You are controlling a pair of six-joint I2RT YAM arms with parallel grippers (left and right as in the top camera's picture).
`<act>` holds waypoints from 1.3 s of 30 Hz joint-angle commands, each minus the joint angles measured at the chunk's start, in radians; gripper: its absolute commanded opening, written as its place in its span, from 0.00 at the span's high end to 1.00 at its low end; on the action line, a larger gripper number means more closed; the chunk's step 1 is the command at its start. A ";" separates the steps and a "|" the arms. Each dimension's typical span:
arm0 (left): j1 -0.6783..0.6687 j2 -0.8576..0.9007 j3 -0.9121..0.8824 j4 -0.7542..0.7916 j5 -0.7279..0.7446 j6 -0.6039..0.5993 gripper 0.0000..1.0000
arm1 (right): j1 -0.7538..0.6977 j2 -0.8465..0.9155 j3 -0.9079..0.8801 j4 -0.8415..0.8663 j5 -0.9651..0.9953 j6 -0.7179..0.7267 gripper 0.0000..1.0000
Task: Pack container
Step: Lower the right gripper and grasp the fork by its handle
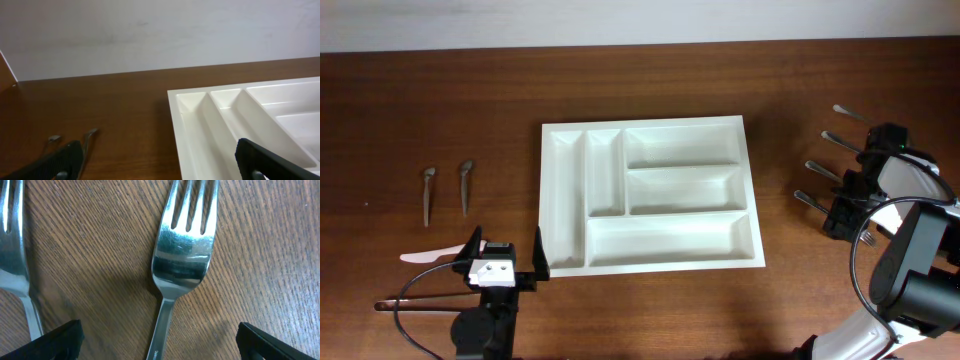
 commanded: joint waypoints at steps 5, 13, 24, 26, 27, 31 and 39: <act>0.005 -0.007 -0.006 -0.002 -0.007 0.019 0.01 | -0.006 0.043 -0.009 -0.014 0.009 -0.001 0.01; 0.005 -0.007 -0.006 -0.002 -0.007 0.019 0.01 | -0.006 0.048 -0.009 -0.013 0.008 -0.001 0.01; 0.005 -0.007 -0.006 -0.002 -0.007 0.019 0.01 | -0.006 0.049 -0.009 -0.017 0.009 0.000 0.32; 0.005 -0.007 -0.006 -0.002 -0.007 0.019 0.01 | -0.006 0.049 -0.009 -0.017 0.009 0.000 0.46; 0.005 -0.007 -0.006 -0.002 -0.007 0.019 0.01 | -0.006 0.049 -0.009 -0.017 0.009 0.000 0.51; 0.005 -0.007 -0.006 -0.002 -0.007 0.019 0.01 | -0.006 0.049 -0.009 -0.016 0.009 0.000 0.61; 0.005 -0.007 -0.006 -0.002 -0.007 0.019 0.01 | -0.006 0.049 -0.009 -0.013 0.008 -0.005 0.77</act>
